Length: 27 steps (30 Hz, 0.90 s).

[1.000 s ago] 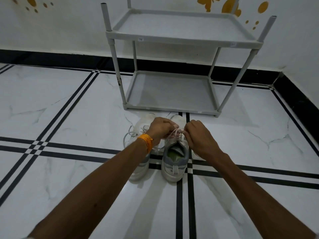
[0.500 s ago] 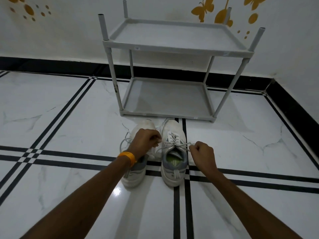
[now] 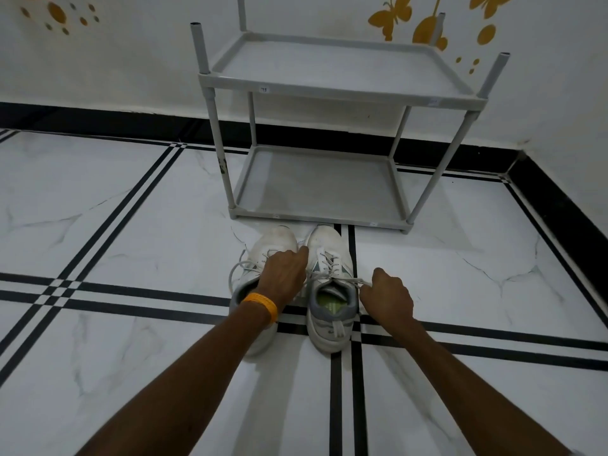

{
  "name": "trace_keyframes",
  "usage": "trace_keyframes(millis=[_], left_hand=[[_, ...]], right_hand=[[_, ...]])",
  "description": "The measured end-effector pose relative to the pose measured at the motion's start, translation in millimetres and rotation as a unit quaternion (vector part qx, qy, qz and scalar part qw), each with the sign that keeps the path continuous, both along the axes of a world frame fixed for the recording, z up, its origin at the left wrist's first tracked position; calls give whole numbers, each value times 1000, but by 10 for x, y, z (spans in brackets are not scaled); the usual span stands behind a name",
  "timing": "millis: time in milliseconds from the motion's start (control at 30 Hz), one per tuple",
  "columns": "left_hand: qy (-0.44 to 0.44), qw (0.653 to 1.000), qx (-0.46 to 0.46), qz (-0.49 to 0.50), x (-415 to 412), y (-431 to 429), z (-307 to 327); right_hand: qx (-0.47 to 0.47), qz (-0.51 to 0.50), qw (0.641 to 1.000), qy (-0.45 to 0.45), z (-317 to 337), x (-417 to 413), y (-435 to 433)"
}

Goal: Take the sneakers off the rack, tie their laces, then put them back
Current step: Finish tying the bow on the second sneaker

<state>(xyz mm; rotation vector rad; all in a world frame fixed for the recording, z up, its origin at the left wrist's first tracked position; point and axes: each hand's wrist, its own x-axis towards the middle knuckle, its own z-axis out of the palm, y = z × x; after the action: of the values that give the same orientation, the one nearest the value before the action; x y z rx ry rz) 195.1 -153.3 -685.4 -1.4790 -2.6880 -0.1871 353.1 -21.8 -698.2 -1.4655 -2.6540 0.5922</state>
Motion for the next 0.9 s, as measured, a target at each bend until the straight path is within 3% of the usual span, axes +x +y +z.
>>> trace_keyframes(millis=[133,167,267,367,500,900], left_hand=[[-13,1000,-1,20,-62,-4,-32],[-23,999,-3,39,-71,-11,-34],[-94,989,37,110,-113,-11,-35],[-186,964,104,159,-230,7,4],[-240,942,141,186,-301,-3,22],[-279,919,164,226,-283,-52,-44]], right_hand=[[-191,-76,971,119,-79,36,47],[-181,-71,973,124,-75,47,44],[1,34,998,44,-58,124,23],[89,110,990,12,-99,242,39],[72,140,987,30,-145,293,118],[-24,105,989,98,-172,309,161]])
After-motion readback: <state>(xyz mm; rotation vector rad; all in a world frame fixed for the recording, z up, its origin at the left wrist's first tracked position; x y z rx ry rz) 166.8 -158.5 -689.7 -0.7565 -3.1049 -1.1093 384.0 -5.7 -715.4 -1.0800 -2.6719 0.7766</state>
